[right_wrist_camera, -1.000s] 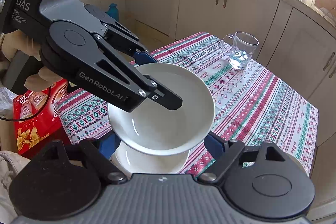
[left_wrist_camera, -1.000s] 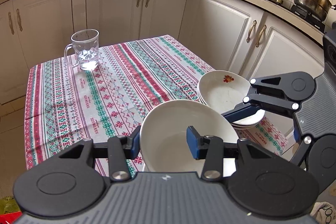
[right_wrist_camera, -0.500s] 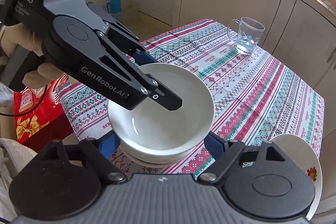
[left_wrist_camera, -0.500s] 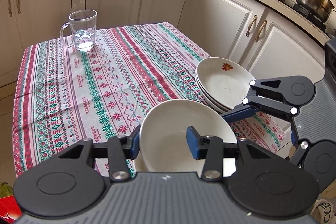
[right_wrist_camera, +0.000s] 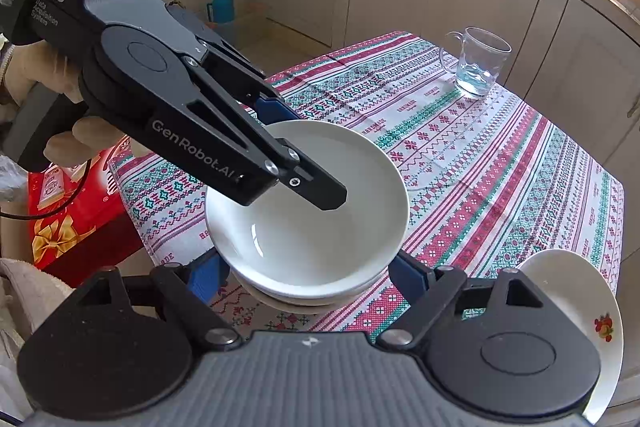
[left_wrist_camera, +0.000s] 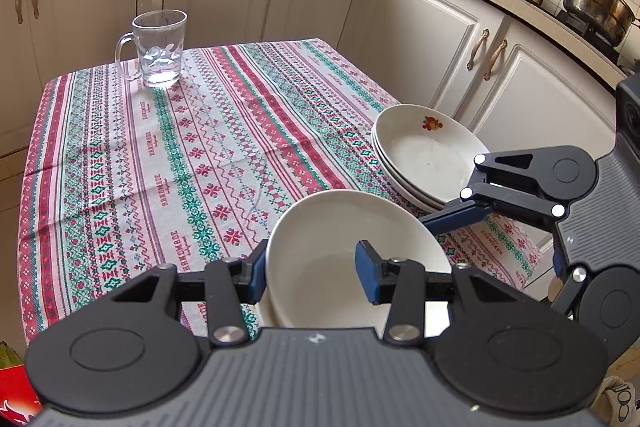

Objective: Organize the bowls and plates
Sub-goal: 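Lower the bowl into the bowl stack with the left gripper, then grip the bowl stack rim with the right gripper while the left gripper holds it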

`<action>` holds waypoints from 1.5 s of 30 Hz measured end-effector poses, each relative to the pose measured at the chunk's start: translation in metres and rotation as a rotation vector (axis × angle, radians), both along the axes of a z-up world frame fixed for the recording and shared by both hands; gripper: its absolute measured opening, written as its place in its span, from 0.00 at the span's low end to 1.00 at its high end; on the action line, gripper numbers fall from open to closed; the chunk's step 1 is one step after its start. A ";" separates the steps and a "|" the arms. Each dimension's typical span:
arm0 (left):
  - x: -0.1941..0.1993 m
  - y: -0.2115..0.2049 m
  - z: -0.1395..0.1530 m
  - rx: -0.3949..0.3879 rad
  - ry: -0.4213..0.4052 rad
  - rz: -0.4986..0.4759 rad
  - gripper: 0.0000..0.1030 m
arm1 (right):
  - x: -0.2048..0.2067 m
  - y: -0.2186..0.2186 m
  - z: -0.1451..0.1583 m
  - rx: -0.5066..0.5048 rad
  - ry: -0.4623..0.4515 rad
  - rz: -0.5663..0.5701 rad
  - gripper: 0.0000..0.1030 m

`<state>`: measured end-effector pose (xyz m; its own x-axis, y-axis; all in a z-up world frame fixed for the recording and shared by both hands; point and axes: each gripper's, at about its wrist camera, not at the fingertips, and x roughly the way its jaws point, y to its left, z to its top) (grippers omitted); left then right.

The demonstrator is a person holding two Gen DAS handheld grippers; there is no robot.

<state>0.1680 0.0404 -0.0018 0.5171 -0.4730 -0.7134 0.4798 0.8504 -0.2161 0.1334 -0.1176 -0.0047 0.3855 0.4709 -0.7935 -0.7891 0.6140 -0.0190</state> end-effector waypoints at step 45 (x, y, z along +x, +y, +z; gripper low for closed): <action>-0.040 0.016 -0.067 0.183 -0.190 -0.409 0.90 | 0.007 -0.013 -0.059 -0.004 -0.036 0.106 1.00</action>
